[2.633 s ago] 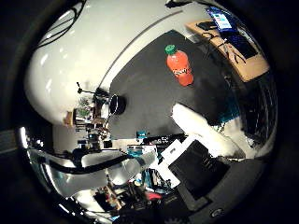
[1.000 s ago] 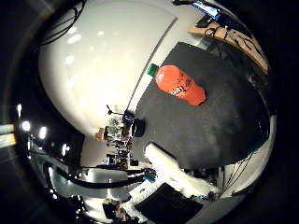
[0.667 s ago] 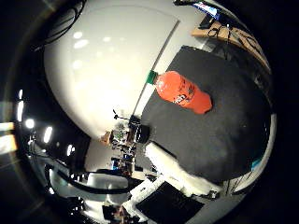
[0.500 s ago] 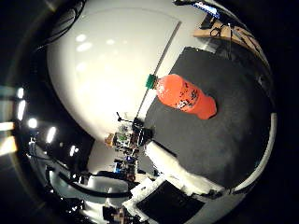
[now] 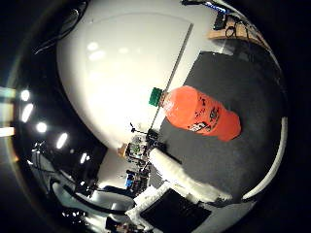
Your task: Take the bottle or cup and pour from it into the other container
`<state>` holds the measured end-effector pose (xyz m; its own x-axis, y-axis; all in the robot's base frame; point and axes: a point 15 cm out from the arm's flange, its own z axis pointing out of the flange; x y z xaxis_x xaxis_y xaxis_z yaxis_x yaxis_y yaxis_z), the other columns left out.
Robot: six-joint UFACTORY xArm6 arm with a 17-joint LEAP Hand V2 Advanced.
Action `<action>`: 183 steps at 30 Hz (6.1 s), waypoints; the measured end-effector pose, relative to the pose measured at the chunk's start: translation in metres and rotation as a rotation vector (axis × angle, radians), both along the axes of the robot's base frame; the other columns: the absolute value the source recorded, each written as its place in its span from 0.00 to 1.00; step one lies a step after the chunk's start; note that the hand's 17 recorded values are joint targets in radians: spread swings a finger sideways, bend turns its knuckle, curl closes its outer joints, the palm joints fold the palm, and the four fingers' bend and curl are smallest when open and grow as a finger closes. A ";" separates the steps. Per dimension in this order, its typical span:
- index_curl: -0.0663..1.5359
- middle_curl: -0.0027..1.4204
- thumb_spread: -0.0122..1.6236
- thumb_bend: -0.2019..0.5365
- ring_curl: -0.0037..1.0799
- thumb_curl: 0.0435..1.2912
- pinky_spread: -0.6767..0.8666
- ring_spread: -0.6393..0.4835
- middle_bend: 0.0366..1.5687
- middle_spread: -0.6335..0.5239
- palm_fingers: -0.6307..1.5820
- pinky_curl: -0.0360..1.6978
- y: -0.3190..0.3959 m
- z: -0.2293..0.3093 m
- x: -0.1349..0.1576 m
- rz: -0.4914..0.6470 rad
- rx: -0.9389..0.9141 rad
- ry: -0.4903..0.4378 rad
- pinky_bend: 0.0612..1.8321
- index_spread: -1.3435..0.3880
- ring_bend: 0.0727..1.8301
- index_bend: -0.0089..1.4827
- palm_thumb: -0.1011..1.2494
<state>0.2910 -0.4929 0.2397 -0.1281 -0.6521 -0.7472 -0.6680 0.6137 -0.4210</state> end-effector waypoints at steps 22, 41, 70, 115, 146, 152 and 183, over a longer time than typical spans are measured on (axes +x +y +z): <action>0.23 0.24 0.58 0.23 0.19 0.21 0.73 0.72 0.15 0.59 0.38 0.02 0.047 -0.021 0.056 0.112 0.059 -0.011 0.47 0.67 0.27 0.12 0.41; 0.24 0.26 0.59 0.24 0.20 0.22 0.67 0.64 0.20 0.53 0.47 0.01 0.082 -0.036 0.077 0.183 0.098 0.006 0.44 0.66 0.35 0.12 0.48; 0.61 0.56 0.39 0.25 0.66 0.61 0.34 0.37 0.87 0.44 0.76 0.37 0.166 -0.002 0.085 0.485 0.279 0.002 0.87 0.63 0.76 0.75 0.90; 0.63 0.56 0.24 0.25 0.83 0.75 0.30 0.34 0.88 0.44 0.78 0.64 0.446 0.204 0.100 0.836 -0.434 0.178 0.67 0.64 0.69 0.76 0.90; 0.62 0.57 0.22 0.25 0.84 0.77 0.29 0.34 0.87 0.44 0.78 0.66 0.604 0.146 0.132 0.944 -1.121 0.637 0.66 0.64 0.68 0.75 0.90; 0.62 0.56 0.22 0.25 0.84 0.77 0.29 0.34 0.87 0.44 0.78 0.66 0.603 0.161 0.149 0.909 -1.293 0.720 0.66 0.64 0.69 0.75 0.90; 0.62 0.56 0.21 0.25 0.83 0.75 0.30 0.34 0.87 0.44 0.78 0.65 0.625 0.133 0.155 0.918 -1.655 0.903 0.66 0.64 0.69 0.76 0.88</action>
